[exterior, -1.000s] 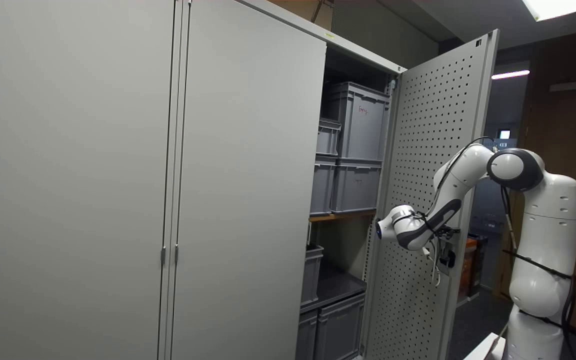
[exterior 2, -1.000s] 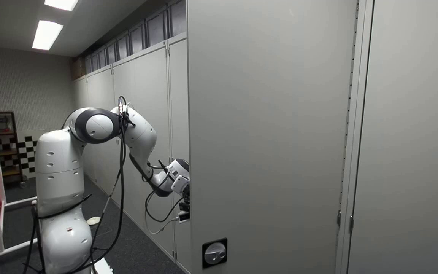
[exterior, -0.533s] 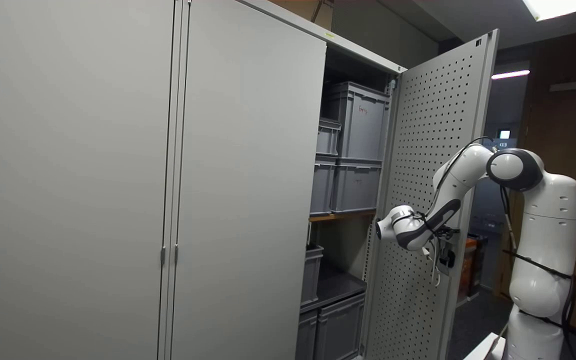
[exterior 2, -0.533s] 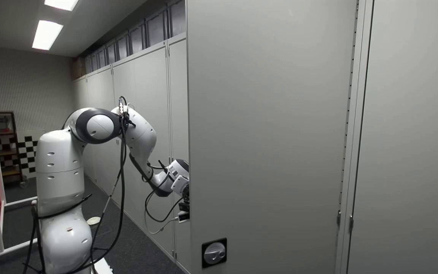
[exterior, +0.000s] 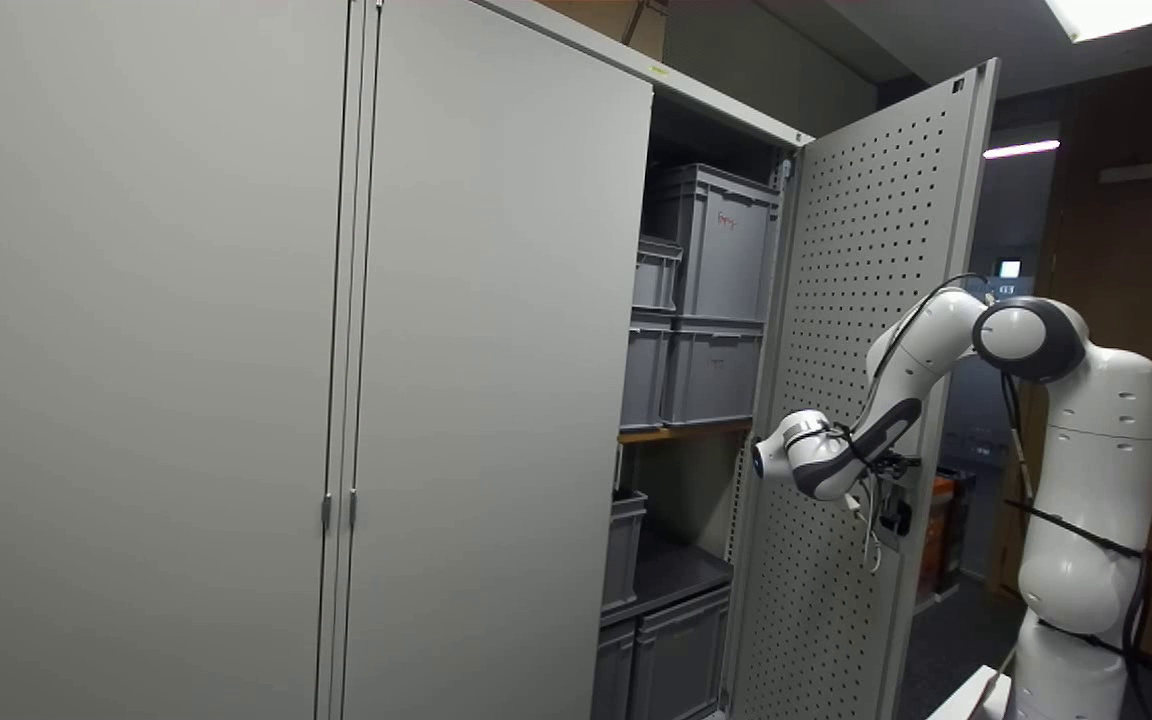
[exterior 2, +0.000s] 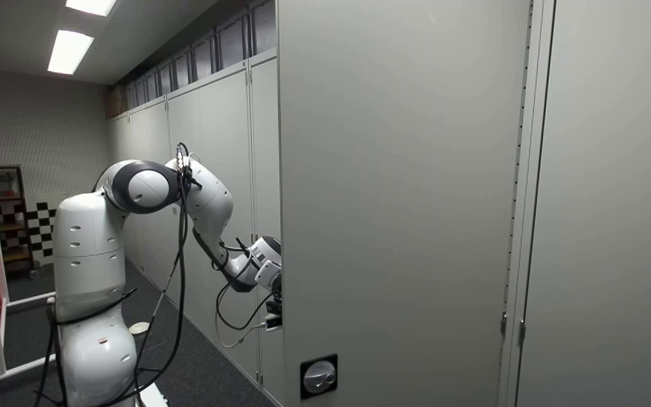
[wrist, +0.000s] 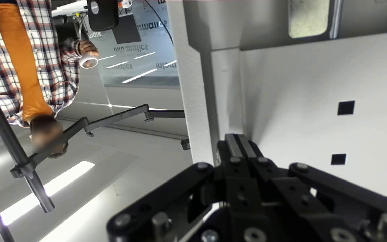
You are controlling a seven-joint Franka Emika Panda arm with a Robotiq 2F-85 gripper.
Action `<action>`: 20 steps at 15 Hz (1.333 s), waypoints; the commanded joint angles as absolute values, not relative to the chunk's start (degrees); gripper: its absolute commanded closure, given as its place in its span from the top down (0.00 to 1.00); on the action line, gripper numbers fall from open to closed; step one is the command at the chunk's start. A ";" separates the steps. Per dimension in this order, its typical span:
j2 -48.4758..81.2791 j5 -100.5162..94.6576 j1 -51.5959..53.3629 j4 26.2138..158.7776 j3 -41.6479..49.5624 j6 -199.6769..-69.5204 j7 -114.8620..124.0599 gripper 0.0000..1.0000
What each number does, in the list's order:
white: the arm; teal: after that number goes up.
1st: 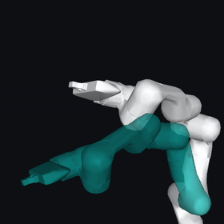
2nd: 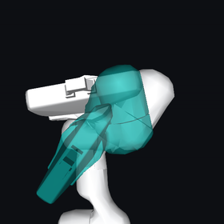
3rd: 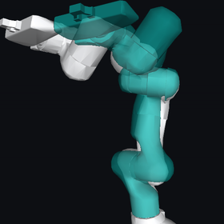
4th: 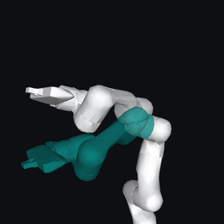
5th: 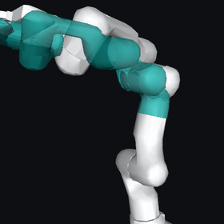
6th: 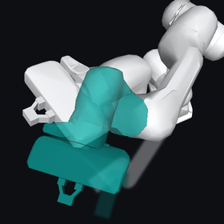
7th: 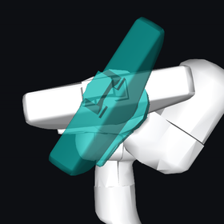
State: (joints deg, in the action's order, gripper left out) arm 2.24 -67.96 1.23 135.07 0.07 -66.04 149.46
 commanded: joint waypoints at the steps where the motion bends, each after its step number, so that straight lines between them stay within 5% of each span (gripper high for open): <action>1: 0.51 -69.08 -0.46 134.62 1.13 -67.63 147.47 0.00; 20: -5.82 -71.92 -3.50 136.59 5.19 -77.39 136.71 0.00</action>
State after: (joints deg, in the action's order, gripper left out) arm -2.59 -68.16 -2.09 135.37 4.43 -73.04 140.43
